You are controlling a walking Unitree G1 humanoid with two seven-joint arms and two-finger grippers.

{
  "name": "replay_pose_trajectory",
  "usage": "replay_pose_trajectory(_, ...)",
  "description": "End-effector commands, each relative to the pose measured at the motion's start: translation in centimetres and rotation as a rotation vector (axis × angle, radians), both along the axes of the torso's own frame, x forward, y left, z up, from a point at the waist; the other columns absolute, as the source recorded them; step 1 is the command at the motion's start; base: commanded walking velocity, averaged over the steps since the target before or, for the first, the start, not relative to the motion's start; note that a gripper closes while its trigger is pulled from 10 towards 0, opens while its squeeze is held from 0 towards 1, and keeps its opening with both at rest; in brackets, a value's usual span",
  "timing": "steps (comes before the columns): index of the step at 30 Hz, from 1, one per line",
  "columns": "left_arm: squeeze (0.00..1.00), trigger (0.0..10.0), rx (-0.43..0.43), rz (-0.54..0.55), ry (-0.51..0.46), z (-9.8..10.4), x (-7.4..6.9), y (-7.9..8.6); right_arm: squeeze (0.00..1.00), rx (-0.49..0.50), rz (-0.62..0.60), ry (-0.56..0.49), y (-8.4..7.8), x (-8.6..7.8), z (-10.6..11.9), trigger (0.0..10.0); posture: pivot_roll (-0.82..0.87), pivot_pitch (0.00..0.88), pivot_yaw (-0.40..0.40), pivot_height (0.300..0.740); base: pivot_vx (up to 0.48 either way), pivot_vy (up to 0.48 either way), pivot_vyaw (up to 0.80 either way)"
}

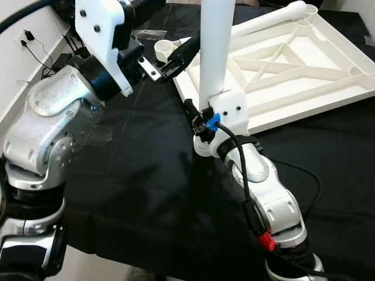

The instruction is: Building children table

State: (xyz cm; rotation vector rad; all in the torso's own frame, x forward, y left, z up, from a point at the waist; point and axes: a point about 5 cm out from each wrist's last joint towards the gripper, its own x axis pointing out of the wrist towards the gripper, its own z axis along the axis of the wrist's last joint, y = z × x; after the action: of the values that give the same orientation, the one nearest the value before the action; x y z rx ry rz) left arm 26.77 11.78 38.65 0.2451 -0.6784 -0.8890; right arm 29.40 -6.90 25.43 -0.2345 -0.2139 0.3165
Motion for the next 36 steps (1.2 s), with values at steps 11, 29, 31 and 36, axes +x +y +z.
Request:
replay_pose_trajectory(11,0.0,10.0,0.026,-0.234,-0.078,3.9,-3.0,-1.4,0.0,-0.032,-0.033,0.164,-0.1,2.0,-2.6,10.0,0.03,0.27,0.005,0.74,0.0,0.0,0.0)
replay_pose_trajectory(29,0.0,0.0,0.0,-0.176,-0.026,4.5,-1.4,-1.2,0.0,-0.018,-0.014,0.171,0.4,2.0,-2.5,10.0,0.02,0.272,0.007,0.74,0.0,0.0,0.0)
replay_pose_trajectory(31,0.0,0.0,-0.011,-0.158,0.0,4.3,-0.8,-1.4,0.0,-0.018,-0.013,0.171,0.5,1.9,-2.4,10.0,0.01,0.272,0.008,0.74,0.0,0.0,0.0)
replay_pose_trajectory(36,0.0,0.0,-0.045,-0.121,0.017,4.3,0.0,-0.6,0.0,-0.018,-0.012,0.171,0.6,1.8,-2.4,10.0,0.01,0.271,0.011,0.74,0.0,0.0,0.0)
